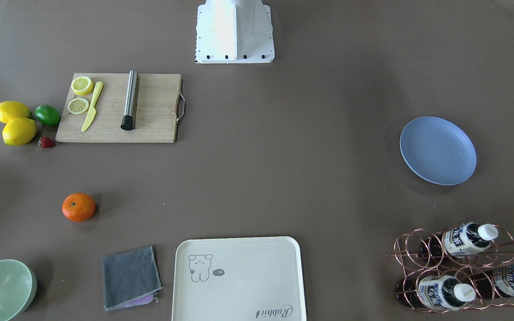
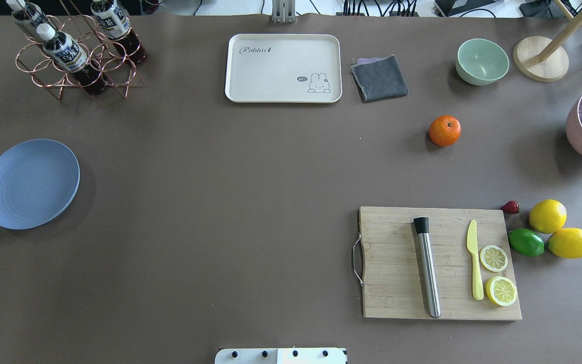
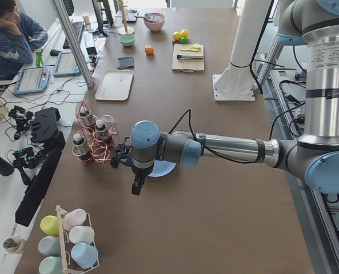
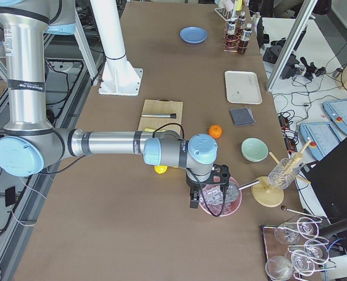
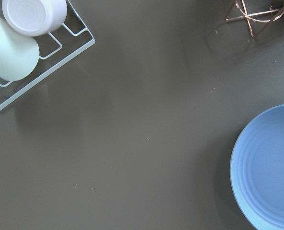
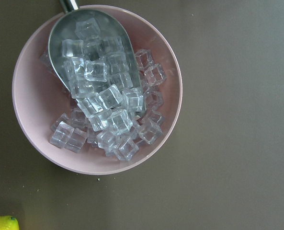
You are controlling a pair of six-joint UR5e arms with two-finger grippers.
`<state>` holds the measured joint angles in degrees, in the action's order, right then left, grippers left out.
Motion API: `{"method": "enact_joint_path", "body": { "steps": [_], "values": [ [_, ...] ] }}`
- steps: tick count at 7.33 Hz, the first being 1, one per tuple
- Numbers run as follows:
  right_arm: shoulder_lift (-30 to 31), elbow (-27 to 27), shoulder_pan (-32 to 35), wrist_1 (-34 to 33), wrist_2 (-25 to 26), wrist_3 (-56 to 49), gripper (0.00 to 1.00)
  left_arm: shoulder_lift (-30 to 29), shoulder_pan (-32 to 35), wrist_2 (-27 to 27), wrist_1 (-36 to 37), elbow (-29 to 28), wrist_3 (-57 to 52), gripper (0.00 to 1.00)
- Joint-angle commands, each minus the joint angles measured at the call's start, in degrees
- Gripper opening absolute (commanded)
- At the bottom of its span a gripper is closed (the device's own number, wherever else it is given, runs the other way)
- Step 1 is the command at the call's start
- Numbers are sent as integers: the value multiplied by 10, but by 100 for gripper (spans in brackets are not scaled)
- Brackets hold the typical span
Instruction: Pick orange to plate
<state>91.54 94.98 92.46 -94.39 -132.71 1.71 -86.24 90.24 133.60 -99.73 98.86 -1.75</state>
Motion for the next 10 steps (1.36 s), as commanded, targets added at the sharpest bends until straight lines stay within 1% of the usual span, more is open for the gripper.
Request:
{"method": "enact_joint_path", "body": {
  "steps": [1,3,4,6,7,10],
  "values": [
    [-3,0,0,0,-2,1,100,5,0,1,-67,0,3,98],
    [-7,2,-3,1,-20,0,100,-9,-11,1,-94,4,10,98],
    [-17,15,-10,2,-25,0,100,-8,-12,2,-107,1,25,98],
    [-34,41,-25,2,-4,-6,100,-4,-17,2,-104,0,29,99],
    [-33,67,-38,1,20,0,100,-4,-31,1,-107,-4,41,99],
    [-34,83,-72,1,19,2,100,-4,-40,2,-107,-9,61,98]
  ]
}}
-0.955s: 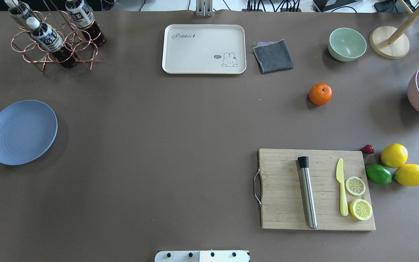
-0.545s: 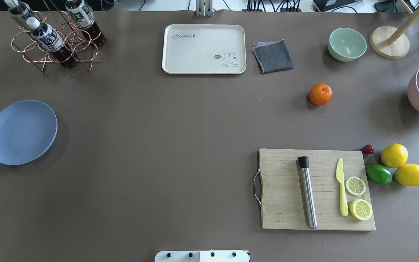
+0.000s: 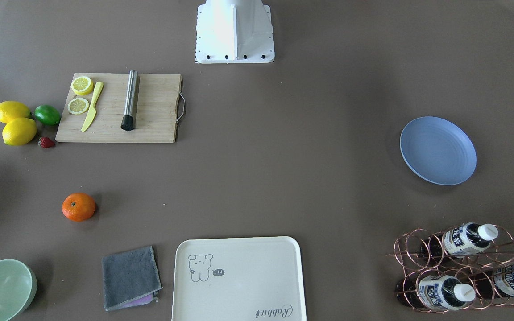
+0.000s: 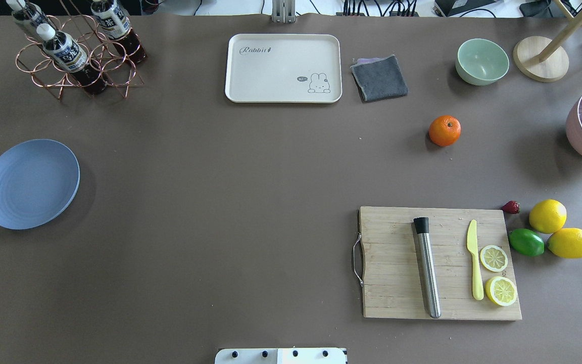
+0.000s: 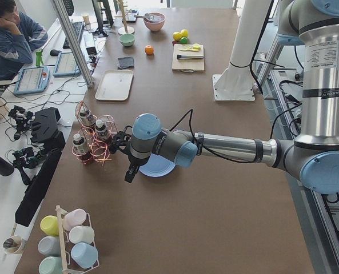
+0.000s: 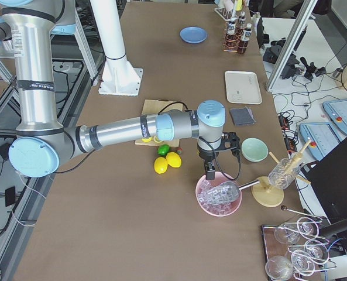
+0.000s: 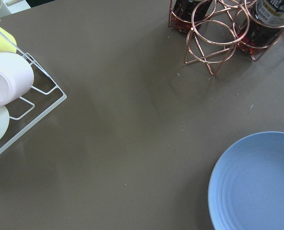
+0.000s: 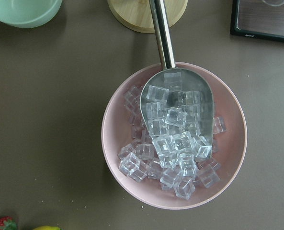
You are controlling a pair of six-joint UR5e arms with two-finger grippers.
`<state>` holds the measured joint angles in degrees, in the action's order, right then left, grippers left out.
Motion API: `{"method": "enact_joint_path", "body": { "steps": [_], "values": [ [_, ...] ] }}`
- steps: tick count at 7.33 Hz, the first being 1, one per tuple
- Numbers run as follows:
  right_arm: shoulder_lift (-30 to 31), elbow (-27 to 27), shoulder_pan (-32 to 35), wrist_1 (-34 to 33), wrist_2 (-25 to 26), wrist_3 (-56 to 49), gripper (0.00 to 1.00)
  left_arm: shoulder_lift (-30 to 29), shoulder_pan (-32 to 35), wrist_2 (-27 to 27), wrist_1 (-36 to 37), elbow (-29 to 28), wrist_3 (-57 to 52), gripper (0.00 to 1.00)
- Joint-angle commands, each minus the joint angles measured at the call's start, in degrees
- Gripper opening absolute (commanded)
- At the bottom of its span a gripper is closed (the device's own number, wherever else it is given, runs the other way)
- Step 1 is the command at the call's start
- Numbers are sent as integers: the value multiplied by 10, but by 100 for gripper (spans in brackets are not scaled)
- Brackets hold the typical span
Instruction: Pick orange to plate
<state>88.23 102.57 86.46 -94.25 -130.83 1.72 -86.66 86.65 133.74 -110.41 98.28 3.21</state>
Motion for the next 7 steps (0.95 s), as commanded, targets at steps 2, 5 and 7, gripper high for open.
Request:
{"method": "enact_joint_path", "body": {
  "steps": [2,5,7],
  "values": [
    [-2,26,-53,0,-1,82,100,0,-57,-1,-56,-49,63,97],
    [-29,54,-116,1,3,198,100,-8,-152,-6,-314,-199,214,97],
    [-46,52,-145,23,13,248,100,-8,-188,-8,-359,-218,262,97]
  ]
}}
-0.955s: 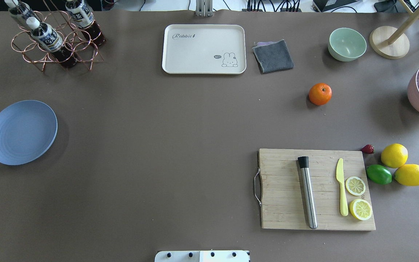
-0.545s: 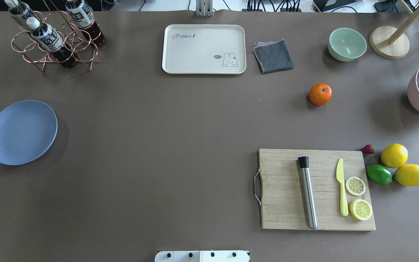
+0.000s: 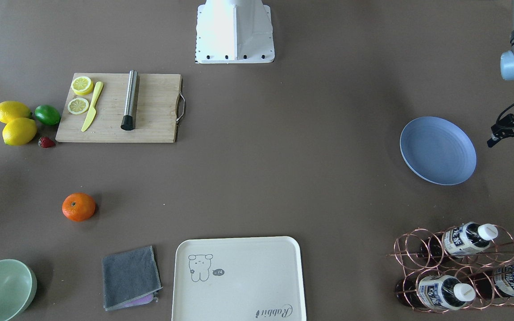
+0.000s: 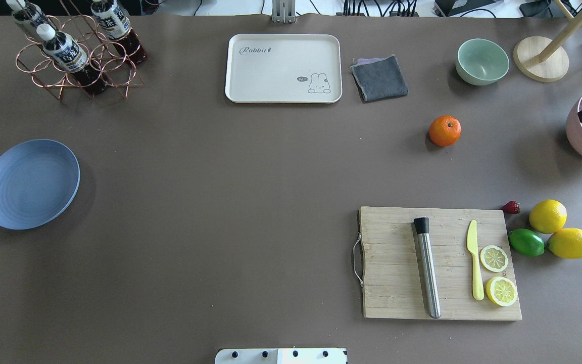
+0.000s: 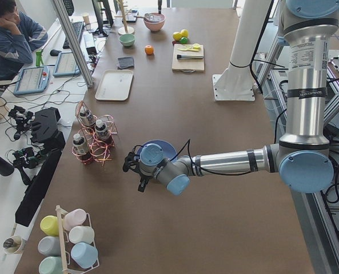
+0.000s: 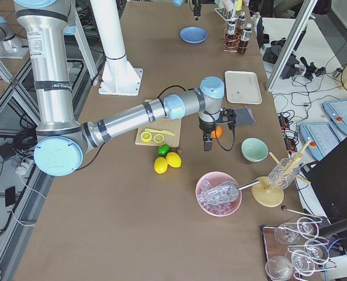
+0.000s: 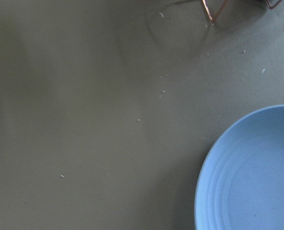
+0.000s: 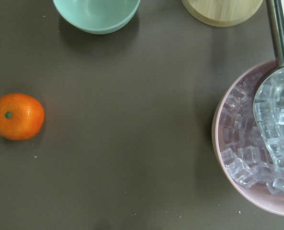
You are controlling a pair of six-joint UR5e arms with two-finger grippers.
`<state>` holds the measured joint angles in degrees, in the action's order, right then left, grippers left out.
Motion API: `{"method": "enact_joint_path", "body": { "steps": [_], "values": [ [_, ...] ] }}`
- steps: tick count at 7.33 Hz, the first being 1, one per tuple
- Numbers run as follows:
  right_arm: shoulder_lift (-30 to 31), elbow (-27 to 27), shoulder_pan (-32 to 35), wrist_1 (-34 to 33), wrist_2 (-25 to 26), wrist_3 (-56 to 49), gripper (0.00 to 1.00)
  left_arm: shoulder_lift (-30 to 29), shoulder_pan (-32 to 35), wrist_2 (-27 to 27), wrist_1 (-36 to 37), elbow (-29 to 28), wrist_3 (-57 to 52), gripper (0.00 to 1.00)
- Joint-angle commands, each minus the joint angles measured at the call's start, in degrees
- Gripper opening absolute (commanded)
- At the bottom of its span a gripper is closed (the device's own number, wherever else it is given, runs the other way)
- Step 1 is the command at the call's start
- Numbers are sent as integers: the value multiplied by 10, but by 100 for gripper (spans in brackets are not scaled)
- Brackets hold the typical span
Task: Pick orange to plate
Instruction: 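Reach the left gripper to the blue plate rim while the right arm lifts slightly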
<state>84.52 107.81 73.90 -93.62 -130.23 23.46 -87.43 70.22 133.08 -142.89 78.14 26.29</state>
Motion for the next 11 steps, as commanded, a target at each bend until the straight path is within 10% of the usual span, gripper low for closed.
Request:
{"method": "enact_joint_path", "body": {
  "steps": [1,4,9,11],
  "values": [
    [-4,-6,-38,77,9,86,100,-1,-31,-1,-51,-33,33,97],
    [-4,-9,-57,107,16,118,100,-6,-39,1,-54,-37,51,69],
    [-7,-12,-58,107,26,118,100,-8,-48,4,-54,-40,53,50],
    [-7,-12,-58,107,26,118,100,-9,-54,5,-55,-40,53,26]
  ]
}}
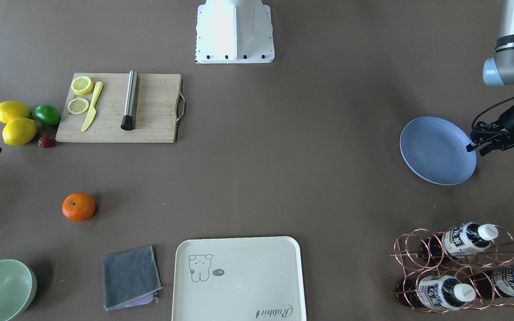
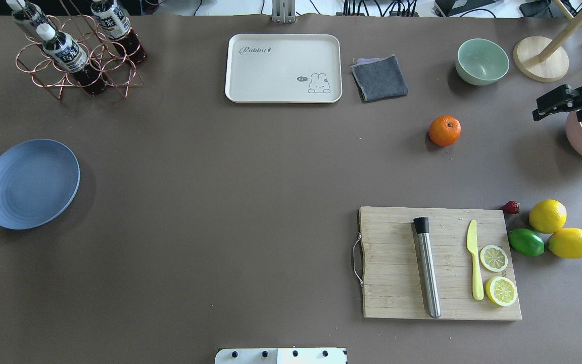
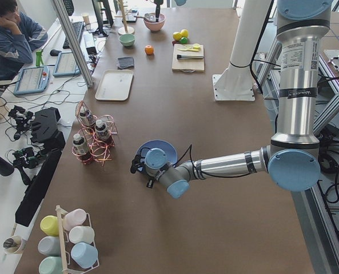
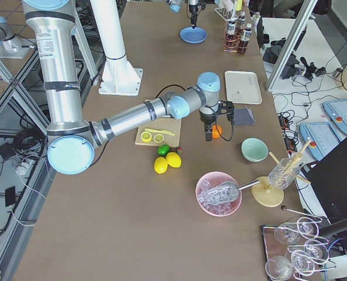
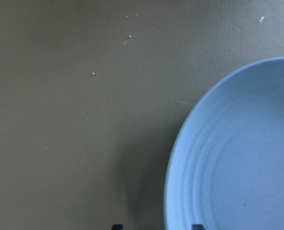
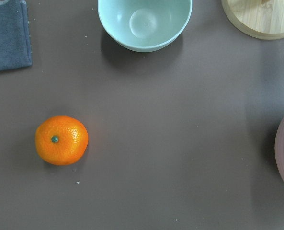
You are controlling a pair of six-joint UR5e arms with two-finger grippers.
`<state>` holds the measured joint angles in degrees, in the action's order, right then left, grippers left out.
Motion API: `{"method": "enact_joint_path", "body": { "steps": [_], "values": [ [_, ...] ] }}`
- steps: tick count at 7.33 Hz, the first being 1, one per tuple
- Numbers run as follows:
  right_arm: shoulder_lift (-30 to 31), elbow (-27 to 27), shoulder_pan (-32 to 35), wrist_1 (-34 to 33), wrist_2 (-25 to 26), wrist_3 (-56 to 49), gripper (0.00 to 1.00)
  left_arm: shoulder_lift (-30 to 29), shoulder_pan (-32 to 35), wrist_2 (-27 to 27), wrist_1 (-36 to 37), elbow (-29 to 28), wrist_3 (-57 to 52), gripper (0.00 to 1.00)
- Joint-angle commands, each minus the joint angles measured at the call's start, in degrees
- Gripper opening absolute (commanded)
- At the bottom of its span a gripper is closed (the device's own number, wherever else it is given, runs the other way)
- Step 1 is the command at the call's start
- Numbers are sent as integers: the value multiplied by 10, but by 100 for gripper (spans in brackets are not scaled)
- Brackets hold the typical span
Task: Pick orange to plate
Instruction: 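Reach the left gripper to the blue plate rim while the right arm lifts slightly, then grip the blue plate rim with the left gripper and carry it to table center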
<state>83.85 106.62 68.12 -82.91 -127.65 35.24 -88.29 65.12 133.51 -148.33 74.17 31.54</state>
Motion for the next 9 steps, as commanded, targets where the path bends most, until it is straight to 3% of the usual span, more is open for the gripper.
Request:
{"method": "enact_joint_path", "body": {
  "steps": [1,2,5,6,8,9],
  "values": [
    [0,0,0,-1,0,0,100,-1,-3,2,0,0,0,10],
    [0,0,0,0,0,0,100,-1,-3,25,0,4,1,2],
    [1,1,1,0,0,1,100,-22,50,126,-6,14,57,0],
    [2,1,1,0,-1,1,100,-26,50,128,-7,44,109,0],
    [2,1,0,0,-1,1,100,-52,26,117,-6,141,314,0],
    [1,1,0,0,-1,2,100,-60,-31,56,-3,181,366,0]
  ]
}}
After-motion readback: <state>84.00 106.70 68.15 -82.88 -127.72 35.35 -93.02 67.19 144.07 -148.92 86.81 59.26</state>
